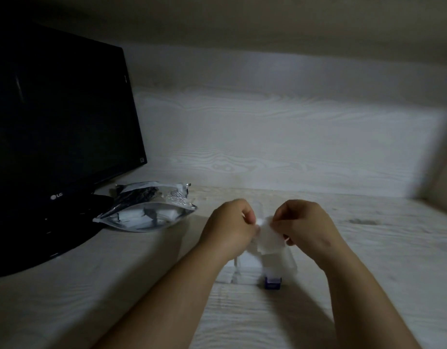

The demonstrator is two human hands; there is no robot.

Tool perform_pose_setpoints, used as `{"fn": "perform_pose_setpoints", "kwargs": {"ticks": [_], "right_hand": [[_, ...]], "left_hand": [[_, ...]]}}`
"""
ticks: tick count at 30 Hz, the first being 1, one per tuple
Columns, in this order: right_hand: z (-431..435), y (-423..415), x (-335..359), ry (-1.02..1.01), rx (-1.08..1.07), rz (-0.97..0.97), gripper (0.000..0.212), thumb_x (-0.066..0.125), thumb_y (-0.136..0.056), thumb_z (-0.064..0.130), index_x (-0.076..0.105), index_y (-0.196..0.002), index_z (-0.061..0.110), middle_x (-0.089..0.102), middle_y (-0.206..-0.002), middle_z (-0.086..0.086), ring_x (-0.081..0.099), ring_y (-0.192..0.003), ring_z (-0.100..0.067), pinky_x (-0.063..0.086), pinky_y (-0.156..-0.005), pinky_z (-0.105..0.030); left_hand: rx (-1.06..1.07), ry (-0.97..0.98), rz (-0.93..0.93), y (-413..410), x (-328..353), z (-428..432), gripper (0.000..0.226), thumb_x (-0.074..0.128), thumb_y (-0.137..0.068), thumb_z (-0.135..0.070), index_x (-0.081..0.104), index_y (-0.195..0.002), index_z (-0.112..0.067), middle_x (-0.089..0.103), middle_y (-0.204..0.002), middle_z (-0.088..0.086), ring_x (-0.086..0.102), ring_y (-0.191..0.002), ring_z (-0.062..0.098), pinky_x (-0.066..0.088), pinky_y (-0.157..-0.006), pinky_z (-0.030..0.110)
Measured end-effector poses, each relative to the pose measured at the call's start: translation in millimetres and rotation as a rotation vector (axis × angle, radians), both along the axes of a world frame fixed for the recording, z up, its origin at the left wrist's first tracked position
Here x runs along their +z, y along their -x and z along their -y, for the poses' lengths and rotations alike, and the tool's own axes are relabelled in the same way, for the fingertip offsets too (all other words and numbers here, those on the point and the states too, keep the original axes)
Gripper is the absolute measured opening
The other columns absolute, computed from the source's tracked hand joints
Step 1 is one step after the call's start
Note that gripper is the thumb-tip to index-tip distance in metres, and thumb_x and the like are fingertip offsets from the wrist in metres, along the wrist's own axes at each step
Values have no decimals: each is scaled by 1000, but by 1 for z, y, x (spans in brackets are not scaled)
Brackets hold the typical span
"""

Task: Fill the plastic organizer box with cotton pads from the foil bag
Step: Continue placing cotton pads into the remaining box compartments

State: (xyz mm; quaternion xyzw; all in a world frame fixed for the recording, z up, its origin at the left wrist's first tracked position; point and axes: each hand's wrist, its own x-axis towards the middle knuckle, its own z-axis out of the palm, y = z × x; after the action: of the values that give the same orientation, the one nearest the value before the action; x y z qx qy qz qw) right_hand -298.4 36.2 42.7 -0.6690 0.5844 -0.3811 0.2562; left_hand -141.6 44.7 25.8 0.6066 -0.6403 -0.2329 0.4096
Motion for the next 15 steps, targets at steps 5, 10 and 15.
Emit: {"fn": "perform_pose_setpoints", "kwargs": {"ticks": [5,10,15], "right_hand": [[0,2,0,-133,16,-320,15,72,-74,10,67,-68,23,67,-72,3,61,-68,-11,47,-57,-24],[-2,-2,1,-205,27,-513,18,71,-76,8,67,-71,26,66,-79,3,60,-75,-13,46,-61,-24],[-7,-9,2,-193,11,-677,17,70,-78,10,74,-90,22,70,-94,-2,65,-88,-19,57,-81,-33]], "left_hand": [[-99,-30,273,8,-5,-9,10,65,-83,-23,68,-83,-32,68,-88,-8,63,-90,15,54,-81,32],[-157,-29,461,16,-4,-16,20,62,-84,-18,74,-97,-27,70,-97,-3,63,-90,19,54,-80,30],[-149,-11,497,17,-9,-17,21,67,-84,-21,72,-102,-29,69,-104,-6,62,-96,17,51,-81,27]]}}
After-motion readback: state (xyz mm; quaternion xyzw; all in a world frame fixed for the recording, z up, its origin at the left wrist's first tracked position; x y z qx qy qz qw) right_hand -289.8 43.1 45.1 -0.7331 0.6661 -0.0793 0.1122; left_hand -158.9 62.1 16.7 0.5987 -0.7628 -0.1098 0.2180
